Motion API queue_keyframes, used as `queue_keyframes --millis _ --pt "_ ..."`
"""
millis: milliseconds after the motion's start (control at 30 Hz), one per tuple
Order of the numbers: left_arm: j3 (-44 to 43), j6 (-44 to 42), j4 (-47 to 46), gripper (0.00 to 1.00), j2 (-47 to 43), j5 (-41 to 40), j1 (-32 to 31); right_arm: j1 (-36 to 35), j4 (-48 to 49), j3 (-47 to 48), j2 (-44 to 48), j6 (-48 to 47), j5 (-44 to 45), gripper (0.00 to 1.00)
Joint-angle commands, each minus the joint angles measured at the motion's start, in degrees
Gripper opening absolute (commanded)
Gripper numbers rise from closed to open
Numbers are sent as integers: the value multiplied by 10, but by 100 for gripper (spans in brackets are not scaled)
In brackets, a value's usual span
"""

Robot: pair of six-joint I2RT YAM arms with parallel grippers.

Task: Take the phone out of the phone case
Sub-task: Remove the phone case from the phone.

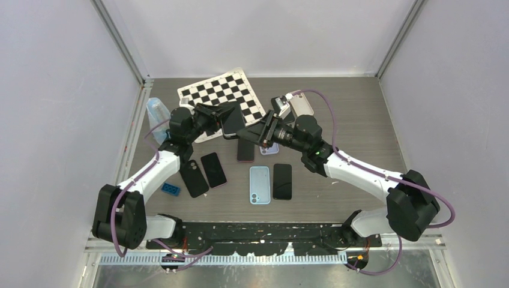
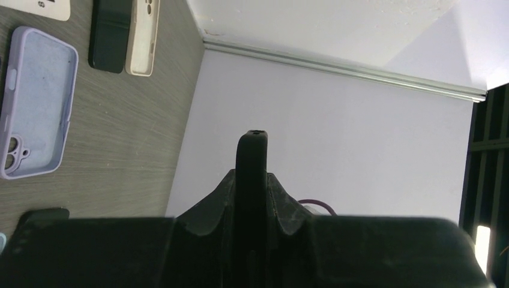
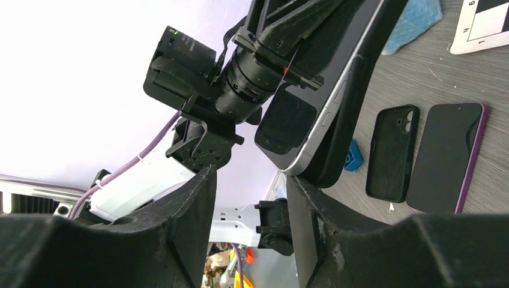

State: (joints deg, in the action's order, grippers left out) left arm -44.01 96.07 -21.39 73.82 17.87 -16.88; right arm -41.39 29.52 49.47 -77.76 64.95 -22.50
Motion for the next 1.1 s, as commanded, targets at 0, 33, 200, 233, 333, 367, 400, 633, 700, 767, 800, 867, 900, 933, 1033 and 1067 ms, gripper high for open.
queue_keyframes --millis 0,33,200,233,333,367,400,633,700,767,800,867,900,933,1033,1067 --pt "-34 6 -131 0 -25 115 -31 28 -24 9 -30 3 78 53" --pt "-35 1 -142 0 -25 118 -31 29 -20 8 -32 7 75 53" --pt "-42 -24 -179 0 -28 131 -35 33 3 7 -39 31 62 53" --pt "-44 -32 -187 0 -28 134 -38 33 4 7 -40 32 61 53" --pt "-54 -60 -198 0 -26 149 -49 34 7 13 -41 32 58 53" --pt "-57 -71 -198 0 -26 153 -53 34 7 14 -41 30 56 53" --pt "-59 -80 -198 0 -24 157 -58 34 10 15 -40 29 55 52" --pt "-62 -123 -226 0 -13 174 -82 36 46 4 -33 26 50 33" --pt "-59 -131 -226 0 -13 173 -83 39 60 -4 -25 26 54 24" --pt "-54 -140 -210 2 -16 164 -83 44 75 -14 -14 26 58 14" --pt "-51 -143 -201 5 -18 160 -83 47 83 -20 -5 26 60 6" --pt "-48 -155 -182 13 -19 154 -83 55 97 -30 9 26 61 1" --pt "-48 -161 -173 17 -20 152 -83 62 101 -34 14 27 61 1" --pt "-49 -167 -168 22 -19 151 -83 65 105 -40 25 28 62 1" --pt "-50 -182 -160 50 -20 149 -83 82 101 -53 57 31 66 1" --pt "-49 -187 -160 58 -19 148 -83 89 96 -56 63 33 68 1"
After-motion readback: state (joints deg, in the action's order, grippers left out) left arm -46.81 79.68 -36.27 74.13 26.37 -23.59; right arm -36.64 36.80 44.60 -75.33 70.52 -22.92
